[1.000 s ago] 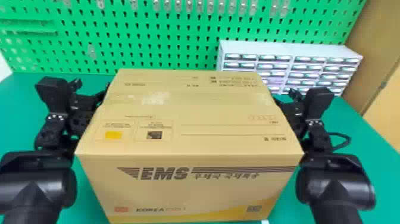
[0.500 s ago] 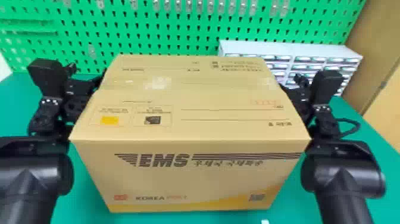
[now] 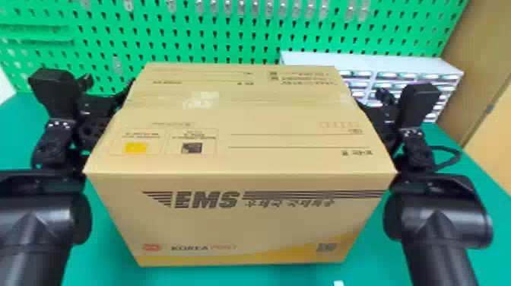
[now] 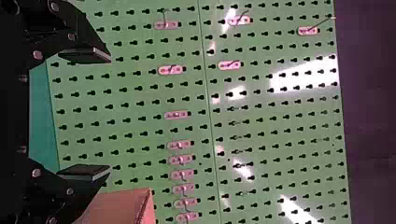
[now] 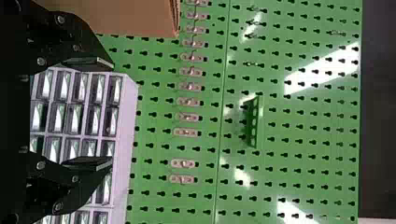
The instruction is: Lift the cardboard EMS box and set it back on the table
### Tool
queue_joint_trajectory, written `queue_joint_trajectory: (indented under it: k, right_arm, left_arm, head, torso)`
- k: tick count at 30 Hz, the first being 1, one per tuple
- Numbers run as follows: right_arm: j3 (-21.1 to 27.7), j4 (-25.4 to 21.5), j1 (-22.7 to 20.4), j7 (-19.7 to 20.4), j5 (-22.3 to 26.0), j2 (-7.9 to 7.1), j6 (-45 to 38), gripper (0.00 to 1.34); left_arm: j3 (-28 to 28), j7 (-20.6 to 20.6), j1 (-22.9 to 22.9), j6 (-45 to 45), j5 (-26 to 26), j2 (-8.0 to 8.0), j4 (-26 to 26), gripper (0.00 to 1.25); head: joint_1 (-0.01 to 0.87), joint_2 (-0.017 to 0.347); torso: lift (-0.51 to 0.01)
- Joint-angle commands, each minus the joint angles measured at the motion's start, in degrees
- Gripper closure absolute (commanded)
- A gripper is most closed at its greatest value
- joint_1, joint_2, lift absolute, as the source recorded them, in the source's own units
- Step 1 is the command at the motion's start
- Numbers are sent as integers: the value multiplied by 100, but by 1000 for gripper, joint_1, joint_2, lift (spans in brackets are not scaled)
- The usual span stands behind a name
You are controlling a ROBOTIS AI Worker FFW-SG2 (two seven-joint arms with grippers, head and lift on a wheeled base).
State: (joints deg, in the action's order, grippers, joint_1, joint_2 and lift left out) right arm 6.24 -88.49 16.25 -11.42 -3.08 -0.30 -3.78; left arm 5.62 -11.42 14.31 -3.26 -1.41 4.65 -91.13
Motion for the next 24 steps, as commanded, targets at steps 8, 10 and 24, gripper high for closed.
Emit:
queue_joint_trajectory:
  k: [8, 10, 24]
  right_arm:
    - [0, -1, 1, 0, 0, 13, 0, 539]
    - [0, -1, 1, 0, 0, 13, -9, 539]
    - [8, -1, 1, 0, 0, 13, -18, 539]
  left_arm:
    - [0, 0, 2, -8, 0, 1, -10, 415]
    - [0, 0, 2, -8, -9, 1, -10, 415]
    - [9, 0, 2, -17, 0, 1, -10, 415]
  head:
    - [678, -14]
    - [678, -14]
    - [678, -14]
  torso:
    - [-95]
    - [-95]
    - [-95]
